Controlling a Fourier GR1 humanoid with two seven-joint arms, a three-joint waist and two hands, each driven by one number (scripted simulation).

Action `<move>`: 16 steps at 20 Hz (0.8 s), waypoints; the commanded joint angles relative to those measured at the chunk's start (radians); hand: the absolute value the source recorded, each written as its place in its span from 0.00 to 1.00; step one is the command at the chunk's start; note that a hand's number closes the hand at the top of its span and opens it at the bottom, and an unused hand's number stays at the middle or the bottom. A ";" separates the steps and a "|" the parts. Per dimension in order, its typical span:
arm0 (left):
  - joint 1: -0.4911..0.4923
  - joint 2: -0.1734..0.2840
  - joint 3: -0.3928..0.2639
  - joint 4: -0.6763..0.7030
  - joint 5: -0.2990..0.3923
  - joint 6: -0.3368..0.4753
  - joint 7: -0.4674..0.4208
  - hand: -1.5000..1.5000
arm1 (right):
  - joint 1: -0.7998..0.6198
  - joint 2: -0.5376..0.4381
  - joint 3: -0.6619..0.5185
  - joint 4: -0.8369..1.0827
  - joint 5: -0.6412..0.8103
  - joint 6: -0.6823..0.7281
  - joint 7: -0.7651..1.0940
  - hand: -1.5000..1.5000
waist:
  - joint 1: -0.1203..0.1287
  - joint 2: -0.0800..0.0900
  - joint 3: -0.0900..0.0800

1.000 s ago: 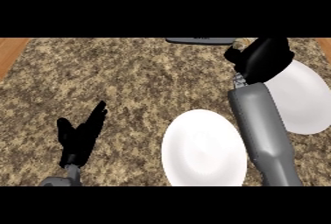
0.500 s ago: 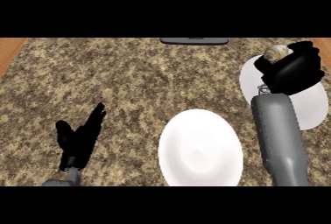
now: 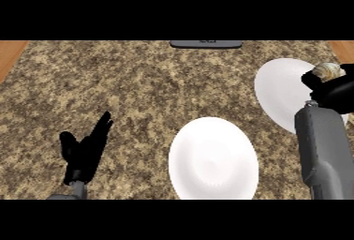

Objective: Pick the cupcake from the plate and place it in the plate

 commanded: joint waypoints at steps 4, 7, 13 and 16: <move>-0.022 0.014 0.021 0.022 0.021 -0.021 0.038 0.50 | -0.032 -0.099 -0.126 0.242 -0.255 0.043 -0.008 0.00 | 0.001 0.009 -0.004; -0.002 -0.045 -0.033 0.031 -0.028 0.027 0.022 0.50 | -0.043 -0.120 -0.119 0.335 -0.451 0.049 -0.152 0.00 | 0.001 0.008 -0.002; -0.024 0.033 0.038 0.039 0.036 -0.063 0.025 0.50 | -0.032 -0.132 -0.121 0.373 -0.747 -0.099 -0.501 0.00 | 0.009 0.010 -0.001; 0.030 0.003 0.011 0.005 0.016 -0.034 0.010 0.50 | -0.008 -0.146 -0.125 0.290 -0.874 -0.137 -0.659 0.00 | 0.006 0.005 0.000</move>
